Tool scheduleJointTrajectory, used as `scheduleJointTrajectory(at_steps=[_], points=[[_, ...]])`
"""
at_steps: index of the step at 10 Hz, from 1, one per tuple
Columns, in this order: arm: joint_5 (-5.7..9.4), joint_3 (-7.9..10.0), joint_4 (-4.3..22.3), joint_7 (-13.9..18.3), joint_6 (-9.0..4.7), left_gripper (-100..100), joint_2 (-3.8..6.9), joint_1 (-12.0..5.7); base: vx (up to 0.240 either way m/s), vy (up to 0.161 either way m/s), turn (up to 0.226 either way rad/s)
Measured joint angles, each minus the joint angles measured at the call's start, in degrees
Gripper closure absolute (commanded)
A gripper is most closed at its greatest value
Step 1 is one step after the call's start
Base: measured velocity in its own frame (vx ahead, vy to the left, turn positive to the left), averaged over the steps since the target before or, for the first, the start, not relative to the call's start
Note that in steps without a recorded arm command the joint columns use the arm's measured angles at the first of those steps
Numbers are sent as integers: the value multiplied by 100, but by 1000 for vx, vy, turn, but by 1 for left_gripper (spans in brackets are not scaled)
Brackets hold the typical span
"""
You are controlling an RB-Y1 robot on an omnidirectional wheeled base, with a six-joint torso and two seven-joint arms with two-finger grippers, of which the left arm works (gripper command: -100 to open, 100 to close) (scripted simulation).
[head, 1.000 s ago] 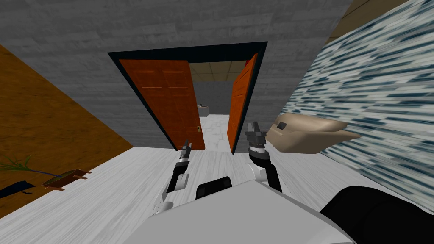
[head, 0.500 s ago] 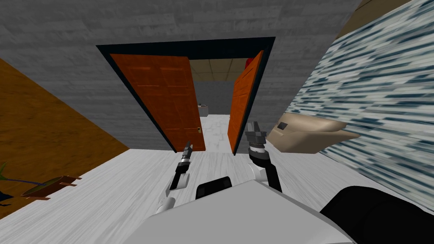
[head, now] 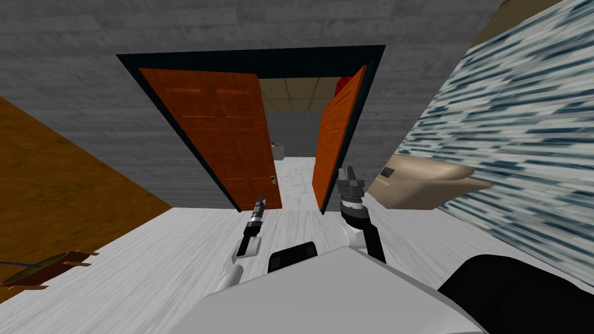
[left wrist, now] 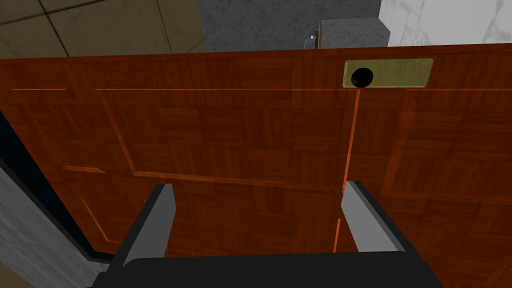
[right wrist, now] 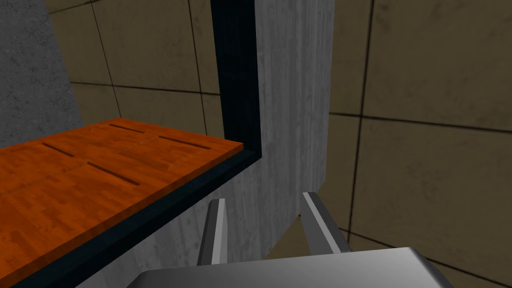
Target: Push the door open
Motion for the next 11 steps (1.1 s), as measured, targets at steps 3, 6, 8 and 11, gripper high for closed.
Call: scheduleJointTrajectory(at_steps=[3, 6, 8, 11], points=[[-18, 2, 360, 19, -70, -100, -20, -119, 53, 41, -19], [-33, 17, 872, 47, -194, -100, -42, -328, 83, 68, -31], [-40, 37, 1280, 66, -296, -100, -63, -509, 108, 61, -28], [-59, 39, 1657, 101, -365, -100, -88, -653, 86, 65, -25]])
